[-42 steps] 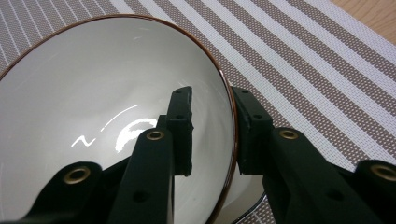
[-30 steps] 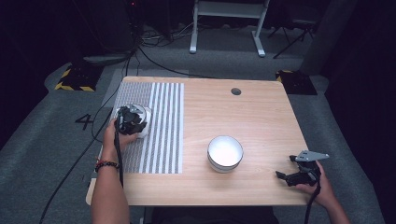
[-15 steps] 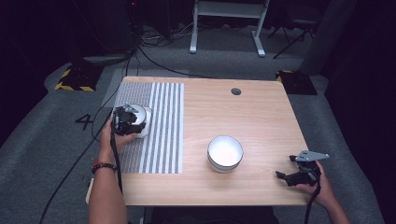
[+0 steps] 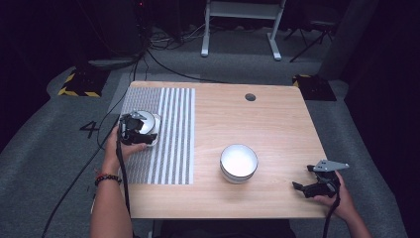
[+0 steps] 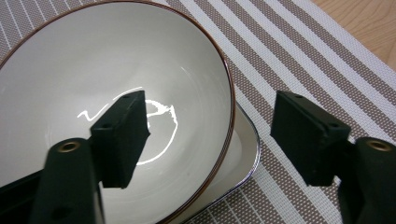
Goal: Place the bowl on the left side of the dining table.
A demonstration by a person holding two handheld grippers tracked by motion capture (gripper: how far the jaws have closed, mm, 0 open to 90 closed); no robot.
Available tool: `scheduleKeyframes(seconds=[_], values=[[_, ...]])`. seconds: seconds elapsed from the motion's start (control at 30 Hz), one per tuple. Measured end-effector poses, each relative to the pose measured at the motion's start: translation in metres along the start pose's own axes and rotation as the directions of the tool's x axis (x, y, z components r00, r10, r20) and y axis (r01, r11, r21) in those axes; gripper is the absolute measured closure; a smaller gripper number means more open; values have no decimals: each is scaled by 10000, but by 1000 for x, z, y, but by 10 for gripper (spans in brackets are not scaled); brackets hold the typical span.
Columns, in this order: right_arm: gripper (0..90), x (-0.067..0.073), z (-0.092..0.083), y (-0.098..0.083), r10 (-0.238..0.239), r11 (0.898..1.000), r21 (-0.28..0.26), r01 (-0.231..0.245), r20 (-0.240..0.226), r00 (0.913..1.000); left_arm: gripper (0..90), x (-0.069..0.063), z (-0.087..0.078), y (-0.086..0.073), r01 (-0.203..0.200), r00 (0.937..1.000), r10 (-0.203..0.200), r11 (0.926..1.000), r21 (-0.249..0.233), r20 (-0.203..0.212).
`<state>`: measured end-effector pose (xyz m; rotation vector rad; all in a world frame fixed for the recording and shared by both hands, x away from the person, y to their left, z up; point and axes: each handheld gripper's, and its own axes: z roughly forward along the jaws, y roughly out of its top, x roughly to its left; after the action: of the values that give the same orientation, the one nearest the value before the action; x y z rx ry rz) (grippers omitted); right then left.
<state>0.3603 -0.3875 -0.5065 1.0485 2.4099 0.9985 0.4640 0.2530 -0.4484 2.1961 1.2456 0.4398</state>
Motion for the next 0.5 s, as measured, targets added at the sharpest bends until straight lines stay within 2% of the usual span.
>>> scheduleKeyframes(seconds=[0.17, 0.2, 0.23, 0.37, 0.43, 0.5], values=[[12, 0, 0, 0, -4, 10000, -1, 4, -3, 10000, 164, -1, 2, 0, 231, 9997, -231, 9997, 8, 8], [12, 0, 0, 0, -1, 10000, 0, 1, -4, 10000, 164, 0, 2, 0, 295, 9994, -293, 9996, -53, 200], [12, 0, 0, 0, -2, 10000, -2, 2, -1, 10000, 164, -1, 2, 0, 311, 9993, -310, 9995, -48, 225], [12, 0, 0, 0, -4, 10000, 0, 4, -2, 10000, 164, -2, 2, 0, 275, 9996, -275, 9996, 78, 100], [12, 0, 0, 0, -11, 10000, 5, 11, -21, 10000, 164, -3, 1, 0, 138, 9999, -138, 9999, -2, 8], [12, 0, 0, 0, -5, 10000, 1, 5, -2, 10000, 164, -4, -1, 0, 163, 9998, -165, 9998, -141, -109]])
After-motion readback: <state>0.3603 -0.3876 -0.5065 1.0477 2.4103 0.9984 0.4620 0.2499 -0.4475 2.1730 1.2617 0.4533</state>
